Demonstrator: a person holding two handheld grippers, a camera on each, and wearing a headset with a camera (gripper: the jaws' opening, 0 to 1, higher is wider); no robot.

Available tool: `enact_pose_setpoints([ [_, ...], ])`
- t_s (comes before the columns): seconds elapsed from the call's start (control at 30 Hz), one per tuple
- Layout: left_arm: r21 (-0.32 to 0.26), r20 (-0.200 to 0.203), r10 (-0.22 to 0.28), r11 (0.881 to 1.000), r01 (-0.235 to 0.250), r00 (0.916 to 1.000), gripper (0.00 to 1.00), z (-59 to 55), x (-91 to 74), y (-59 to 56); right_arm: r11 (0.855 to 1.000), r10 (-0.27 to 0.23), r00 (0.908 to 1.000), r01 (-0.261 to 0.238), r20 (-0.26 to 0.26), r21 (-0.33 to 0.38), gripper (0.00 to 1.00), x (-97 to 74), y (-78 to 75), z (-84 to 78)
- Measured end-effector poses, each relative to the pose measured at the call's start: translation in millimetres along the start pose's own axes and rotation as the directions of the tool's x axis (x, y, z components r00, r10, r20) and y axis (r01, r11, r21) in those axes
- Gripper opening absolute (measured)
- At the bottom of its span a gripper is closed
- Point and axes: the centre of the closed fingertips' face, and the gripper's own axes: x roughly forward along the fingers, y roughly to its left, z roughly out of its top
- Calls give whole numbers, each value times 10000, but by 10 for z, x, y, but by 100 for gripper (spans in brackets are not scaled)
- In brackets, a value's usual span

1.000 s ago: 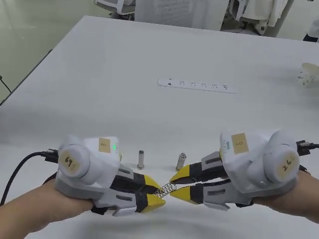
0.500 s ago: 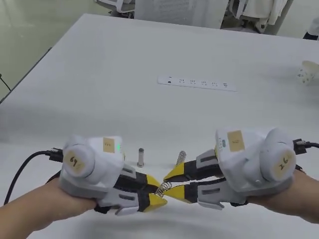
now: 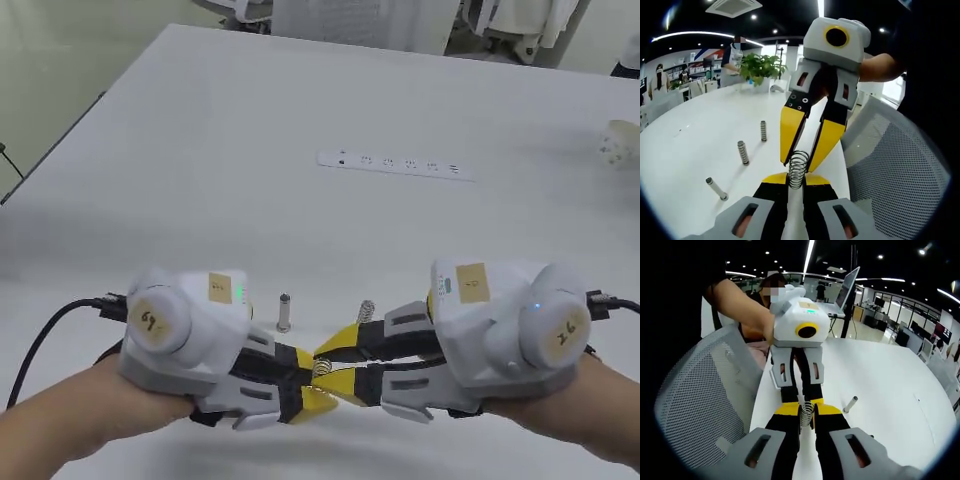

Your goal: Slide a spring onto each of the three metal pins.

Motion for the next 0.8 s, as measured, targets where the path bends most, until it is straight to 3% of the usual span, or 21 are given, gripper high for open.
enact_pose_setpoints([
  [0.27,-100,67,42,9999,-41,10000,2,2,-12,-7,9988,-128,9999,129,25,-482,7,-7,15,19],
  [0.8,-712,379,210,9973,-183,9991,6,47,-41,24,9975,-304,9995,309,85,-632,7,-13,-11,65],
])
